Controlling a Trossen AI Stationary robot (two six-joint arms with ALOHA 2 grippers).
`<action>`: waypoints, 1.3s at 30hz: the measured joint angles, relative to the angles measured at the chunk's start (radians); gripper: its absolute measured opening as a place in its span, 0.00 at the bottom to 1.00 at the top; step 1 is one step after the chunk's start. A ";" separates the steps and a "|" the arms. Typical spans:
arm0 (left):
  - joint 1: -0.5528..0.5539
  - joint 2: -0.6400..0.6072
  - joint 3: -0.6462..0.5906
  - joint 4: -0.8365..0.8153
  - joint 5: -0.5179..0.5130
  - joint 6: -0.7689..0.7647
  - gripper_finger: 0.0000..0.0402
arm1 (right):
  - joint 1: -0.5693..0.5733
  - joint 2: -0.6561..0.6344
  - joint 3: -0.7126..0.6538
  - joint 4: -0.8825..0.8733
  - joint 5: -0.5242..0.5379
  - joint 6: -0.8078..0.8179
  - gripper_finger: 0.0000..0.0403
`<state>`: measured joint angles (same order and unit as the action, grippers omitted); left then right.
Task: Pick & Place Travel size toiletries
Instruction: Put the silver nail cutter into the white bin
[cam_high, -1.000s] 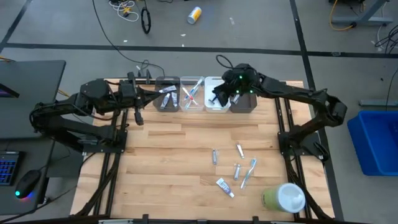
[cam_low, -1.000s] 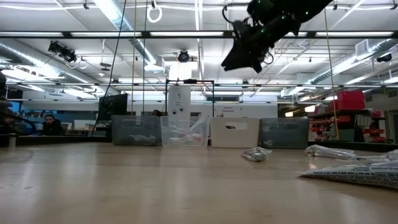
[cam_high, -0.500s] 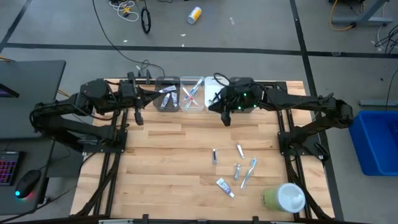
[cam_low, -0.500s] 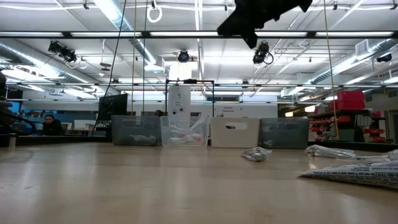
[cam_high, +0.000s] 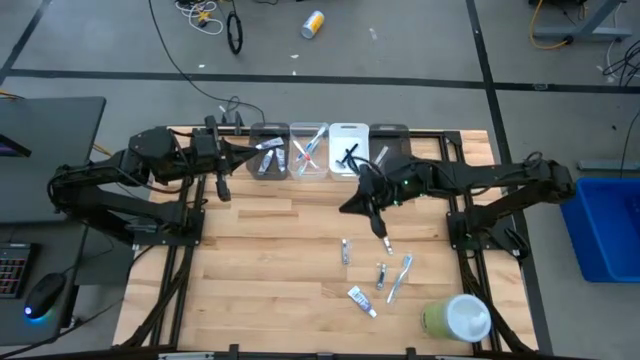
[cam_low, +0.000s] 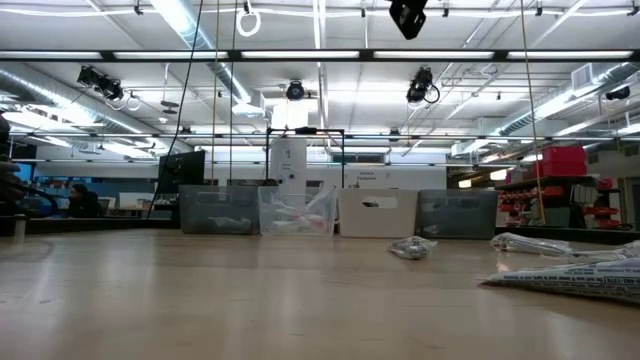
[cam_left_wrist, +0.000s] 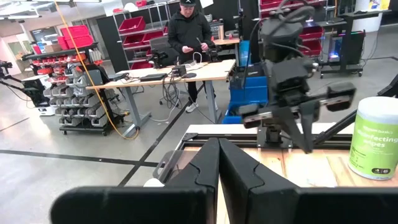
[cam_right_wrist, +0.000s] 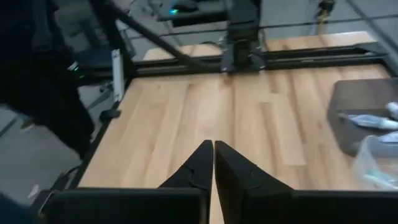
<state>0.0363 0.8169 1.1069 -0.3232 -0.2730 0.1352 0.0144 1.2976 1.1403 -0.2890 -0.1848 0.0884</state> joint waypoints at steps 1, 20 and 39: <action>0.000 0.000 0.000 0.000 0.000 0.000 0.04 | 0.012 0.000 0.000 -0.013 0.000 -0.002 0.04; 0.000 0.000 0.000 0.000 0.016 0.000 0.04 | 0.212 -0.004 0.000 -0.305 0.000 -0.004 0.01; 0.000 0.000 0.000 0.000 0.016 0.000 0.03 | 0.206 -0.003 -0.007 -0.645 0.139 -0.319 0.01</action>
<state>0.0363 0.8169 1.1069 -0.3233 -0.2569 0.1349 0.2205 1.2942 1.1332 -0.9339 -0.0455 -0.2310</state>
